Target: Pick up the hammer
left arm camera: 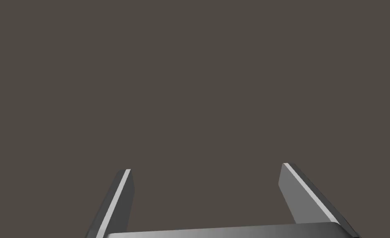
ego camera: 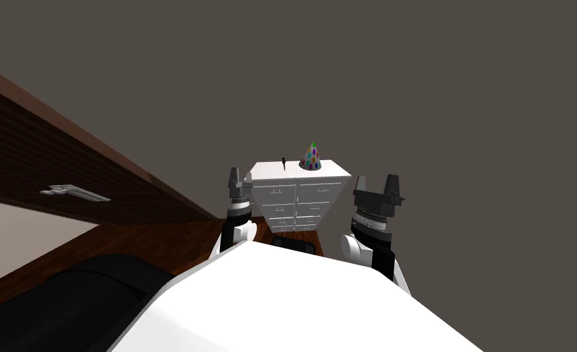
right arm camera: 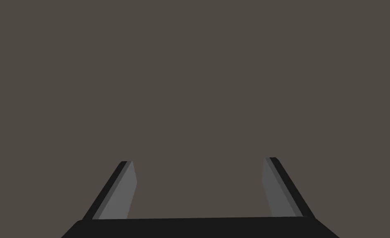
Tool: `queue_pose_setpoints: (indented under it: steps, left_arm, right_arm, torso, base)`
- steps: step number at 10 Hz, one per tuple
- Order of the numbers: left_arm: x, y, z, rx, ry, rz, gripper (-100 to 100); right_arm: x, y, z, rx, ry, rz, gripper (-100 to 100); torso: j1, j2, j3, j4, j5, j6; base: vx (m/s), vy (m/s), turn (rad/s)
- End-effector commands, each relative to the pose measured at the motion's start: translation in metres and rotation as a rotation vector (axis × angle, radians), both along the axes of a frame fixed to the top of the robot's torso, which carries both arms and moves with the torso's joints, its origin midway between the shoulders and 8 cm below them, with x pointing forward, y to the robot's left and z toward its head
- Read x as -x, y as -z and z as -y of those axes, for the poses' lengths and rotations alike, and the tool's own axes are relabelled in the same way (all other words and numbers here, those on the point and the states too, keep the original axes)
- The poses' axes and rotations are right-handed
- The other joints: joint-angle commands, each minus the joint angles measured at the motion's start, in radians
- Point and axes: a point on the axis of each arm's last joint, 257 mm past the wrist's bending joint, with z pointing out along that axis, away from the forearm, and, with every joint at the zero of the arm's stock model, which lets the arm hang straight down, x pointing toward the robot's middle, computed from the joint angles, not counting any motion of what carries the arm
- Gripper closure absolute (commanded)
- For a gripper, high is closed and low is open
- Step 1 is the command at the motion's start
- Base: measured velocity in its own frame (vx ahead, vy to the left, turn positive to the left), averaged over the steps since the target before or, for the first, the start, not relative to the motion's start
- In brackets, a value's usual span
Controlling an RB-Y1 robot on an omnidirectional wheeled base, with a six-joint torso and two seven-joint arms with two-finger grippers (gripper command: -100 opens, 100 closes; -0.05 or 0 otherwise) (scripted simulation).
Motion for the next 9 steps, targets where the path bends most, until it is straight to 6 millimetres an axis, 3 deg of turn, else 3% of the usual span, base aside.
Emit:
queue_pose_setpoints:
  steps: [1, 7, 8, 9]
  left_arm:
    - [-0.011, 0.000, 0.006, -0.039, 0.021, -0.016, -100]
    - [-0.065, 0.008, 0.021, -0.209, 0.067, -0.109, -100]
    - [-0.066, 0.004, 0.022, -0.209, 0.070, -0.099, -100]
    - [-0.081, 0.012, 0.021, -0.257, 0.069, -0.139, -100]
  right_arm:
    - [0.000, 0.000, 0.000, 0.000, 0.000, 0.000, 0]
    - [0.000, 0.000, 0.000, 0.000, 0.000, 0.000, 0]
    - [0.000, 0.000, 0.000, 0.000, 0.000, 0.000, 0]
    - [0.000, 0.000, 0.000, 0.000, 0.000, 0.000, 0]
  torso:
    - [0.000, 0.000, 0.000, 0.000, 0.000, 0.000]
    - [0.004, 0.006, 0.003, 0.001, 0.001, 0.000]
    - [0.004, 0.005, 0.003, 0.001, 0.001, 0.000]
    - [0.004, 0.004, 0.002, 0.001, 0.001, 0.000]
  base:
    - [-0.044, 0.018, -0.143]
    - [-0.099, 0.057, -0.193]
    - [-0.058, 0.041, -0.094]
    - [-0.058, 0.040, -0.226]
